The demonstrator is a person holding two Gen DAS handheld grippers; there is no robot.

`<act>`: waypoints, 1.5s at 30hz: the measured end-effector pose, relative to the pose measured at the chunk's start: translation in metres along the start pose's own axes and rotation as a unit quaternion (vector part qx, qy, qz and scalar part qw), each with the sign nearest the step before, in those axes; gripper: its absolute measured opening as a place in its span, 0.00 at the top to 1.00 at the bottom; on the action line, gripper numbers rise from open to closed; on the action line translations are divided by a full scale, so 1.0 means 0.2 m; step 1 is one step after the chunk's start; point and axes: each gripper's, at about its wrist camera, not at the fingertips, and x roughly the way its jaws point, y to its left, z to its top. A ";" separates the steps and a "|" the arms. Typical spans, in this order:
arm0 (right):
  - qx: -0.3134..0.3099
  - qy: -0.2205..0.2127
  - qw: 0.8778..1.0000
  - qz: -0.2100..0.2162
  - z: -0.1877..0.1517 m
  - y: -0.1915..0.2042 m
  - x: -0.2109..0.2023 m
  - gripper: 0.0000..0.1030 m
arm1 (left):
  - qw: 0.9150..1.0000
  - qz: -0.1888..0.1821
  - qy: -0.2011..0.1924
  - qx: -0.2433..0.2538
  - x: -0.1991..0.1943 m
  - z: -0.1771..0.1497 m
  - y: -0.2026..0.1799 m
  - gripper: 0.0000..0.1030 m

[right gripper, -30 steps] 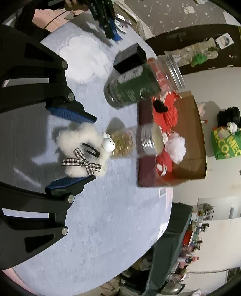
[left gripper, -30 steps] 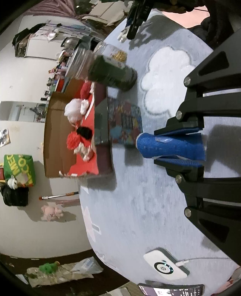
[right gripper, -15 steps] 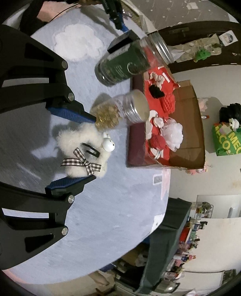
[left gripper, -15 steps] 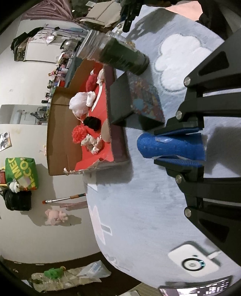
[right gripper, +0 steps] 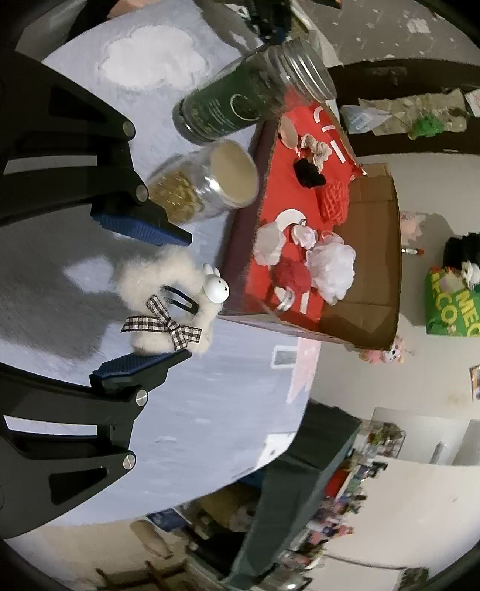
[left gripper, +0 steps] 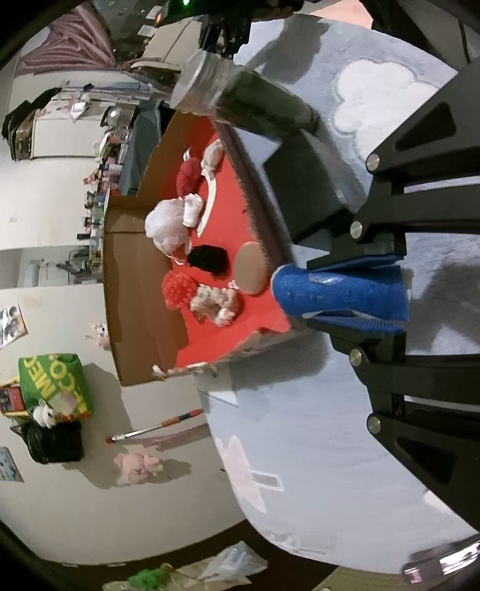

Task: Organize soft objects
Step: 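Carry the blue roll and white bear over into the red-lined box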

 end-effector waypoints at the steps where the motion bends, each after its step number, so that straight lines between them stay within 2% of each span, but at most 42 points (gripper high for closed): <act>1: -0.007 0.000 1.000 -0.002 0.02 0.00 0.01 0.50 | 1.000 -0.005 -0.001 0.005 0.00 0.03 0.00 0.77; 8: -0.038 -0.005 0.999 0.018 0.16 -0.02 0.03 0.50 | 0.999 -0.026 -0.002 0.034 0.04 0.20 -0.01 0.77; 14: -0.043 -0.012 0.997 0.069 0.31 -0.01 0.04 0.50 | 0.997 -0.062 0.018 0.044 0.13 0.37 -0.06 0.77; 18: -0.039 -0.003 0.992 0.121 0.42 0.02 0.10 0.50 | 0.995 -0.082 0.040 0.041 0.22 0.46 -0.10 0.77; 24: -0.045 0.046 0.979 0.194 0.57 0.12 0.28 0.50 | 0.989 -0.110 0.081 0.047 0.38 0.58 -0.19 0.77; 28: -0.055 0.087 0.970 0.220 0.64 0.20 0.41 0.50 | 0.984 -0.122 0.116 0.060 0.48 0.64 -0.25 0.77; 33: -0.071 0.144 0.958 0.238 0.69 0.27 0.56 0.50 | 0.975 -0.125 0.162 0.085 0.61 0.68 -0.31 0.77; 37: -0.071 0.188 0.948 0.247 0.69 0.30 0.69 0.50 | 0.970 -0.126 0.183 0.097 0.69 0.68 -0.34 0.76; 45: -0.072 0.228 0.938 0.249 0.68 0.33 0.82 0.50 | 0.963 -0.113 0.218 0.112 0.80 0.67 -0.35 0.76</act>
